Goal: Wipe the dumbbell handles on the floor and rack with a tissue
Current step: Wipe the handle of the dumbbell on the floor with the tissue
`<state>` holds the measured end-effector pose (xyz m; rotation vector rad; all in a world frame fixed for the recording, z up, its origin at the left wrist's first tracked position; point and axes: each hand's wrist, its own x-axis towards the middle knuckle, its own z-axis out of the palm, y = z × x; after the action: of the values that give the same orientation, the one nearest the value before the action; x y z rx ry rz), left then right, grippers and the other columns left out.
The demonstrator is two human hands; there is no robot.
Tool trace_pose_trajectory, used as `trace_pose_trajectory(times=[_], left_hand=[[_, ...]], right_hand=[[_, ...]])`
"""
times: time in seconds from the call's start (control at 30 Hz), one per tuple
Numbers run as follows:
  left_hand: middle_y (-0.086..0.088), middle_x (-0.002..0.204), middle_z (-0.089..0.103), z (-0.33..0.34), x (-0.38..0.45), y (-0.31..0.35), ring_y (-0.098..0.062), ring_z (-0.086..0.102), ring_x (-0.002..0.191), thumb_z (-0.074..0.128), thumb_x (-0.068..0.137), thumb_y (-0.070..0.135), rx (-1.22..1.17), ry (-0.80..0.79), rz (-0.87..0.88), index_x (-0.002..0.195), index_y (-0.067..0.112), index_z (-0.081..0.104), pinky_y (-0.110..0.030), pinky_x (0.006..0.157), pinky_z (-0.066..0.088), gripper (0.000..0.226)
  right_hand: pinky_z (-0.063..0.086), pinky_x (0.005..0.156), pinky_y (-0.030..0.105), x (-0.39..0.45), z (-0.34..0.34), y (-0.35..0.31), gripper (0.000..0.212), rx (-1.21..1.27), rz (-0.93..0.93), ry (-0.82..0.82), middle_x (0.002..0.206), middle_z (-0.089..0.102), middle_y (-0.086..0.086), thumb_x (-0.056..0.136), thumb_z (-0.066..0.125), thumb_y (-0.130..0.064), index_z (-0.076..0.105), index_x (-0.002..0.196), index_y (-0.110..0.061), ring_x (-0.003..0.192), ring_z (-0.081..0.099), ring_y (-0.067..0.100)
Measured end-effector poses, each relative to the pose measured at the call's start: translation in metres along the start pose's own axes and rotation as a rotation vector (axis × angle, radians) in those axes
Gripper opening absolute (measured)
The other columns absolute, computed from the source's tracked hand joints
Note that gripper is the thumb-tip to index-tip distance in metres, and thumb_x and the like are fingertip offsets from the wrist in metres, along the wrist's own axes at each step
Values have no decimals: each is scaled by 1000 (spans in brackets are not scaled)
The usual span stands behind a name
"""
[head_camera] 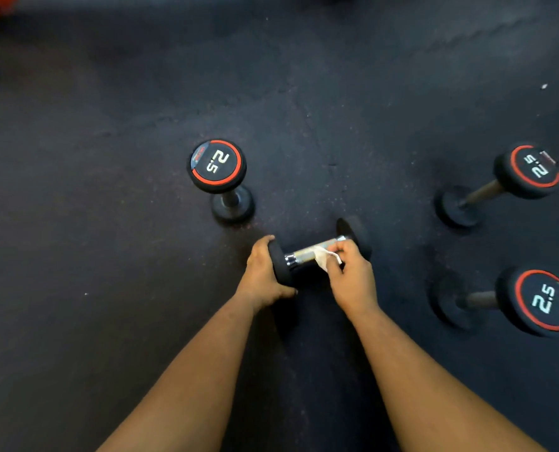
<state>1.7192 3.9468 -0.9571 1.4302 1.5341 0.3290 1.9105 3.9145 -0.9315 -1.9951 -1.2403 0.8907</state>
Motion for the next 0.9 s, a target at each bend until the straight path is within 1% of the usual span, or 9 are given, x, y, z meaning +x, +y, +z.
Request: trace_pose_trajectory(times=[0.13,0.2,0.3,0.4,0.47,0.53,0.6,0.77,0.9], left_hand=[[2,149,34,0,-11,10,-16,34,139,97,49,24,30,81,87,150,17,32,-24,114,30,120],[3,145,37,-5,-11,27,-13,33,136,97,49,26,-6,131,127,147,18,37,-20,111,27,115],[1,141,38,-25,3,70,-17,32,131,88,44,35,46,161,218,145,24,41,-22,109,27,112],[-2,138,35,-47,21,119,-22,25,132,82,46,38,245,101,313,147,25,39,-29,113,29,111],[-1,138,33,-56,32,143,-22,21,133,82,49,37,388,108,347,148,26,38,-40,111,37,109],[-2,140,32,-62,42,161,-25,20,135,81,51,38,497,150,328,149,28,36,-46,107,42,109],[-4,145,31,-70,54,169,-29,20,139,82,55,38,599,160,278,153,28,32,-49,106,42,110],[-11,160,19,-76,77,174,-34,12,148,83,67,43,742,128,173,161,24,14,-54,114,34,118],[-15,166,5,-58,80,192,-36,1,153,80,76,44,862,89,123,161,19,2,-60,119,21,118]], right_hand=[[60,61,35,3,-8,-2,24,218,116,88,89,71,-8,91,62,-12,63,89,-35,79,70,15],[59,55,29,11,-15,-12,25,337,137,155,94,71,-4,93,61,-8,63,90,-33,84,72,17],[58,53,29,31,-30,-34,20,375,101,212,96,71,1,93,60,-9,63,93,-29,85,72,20],[60,57,32,50,-47,-59,23,337,41,212,92,71,-3,92,60,-9,63,88,-32,86,71,19],[63,62,37,60,-55,-71,22,309,24,184,89,71,-5,90,62,-13,65,85,-34,84,71,18],[63,66,44,69,-61,-75,18,253,11,162,87,72,-9,87,61,-18,67,86,-35,83,70,15],[61,70,45,76,-69,-75,18,158,-13,134,87,72,-13,85,59,-21,69,91,-36,85,69,12],[56,73,34,84,-94,-79,21,-27,-46,64,95,71,-9,89,59,-15,70,95,-32,86,64,12],[52,73,32,102,-128,-90,18,-237,-201,-21,92,72,-6,88,59,-18,70,97,-29,84,65,16]])
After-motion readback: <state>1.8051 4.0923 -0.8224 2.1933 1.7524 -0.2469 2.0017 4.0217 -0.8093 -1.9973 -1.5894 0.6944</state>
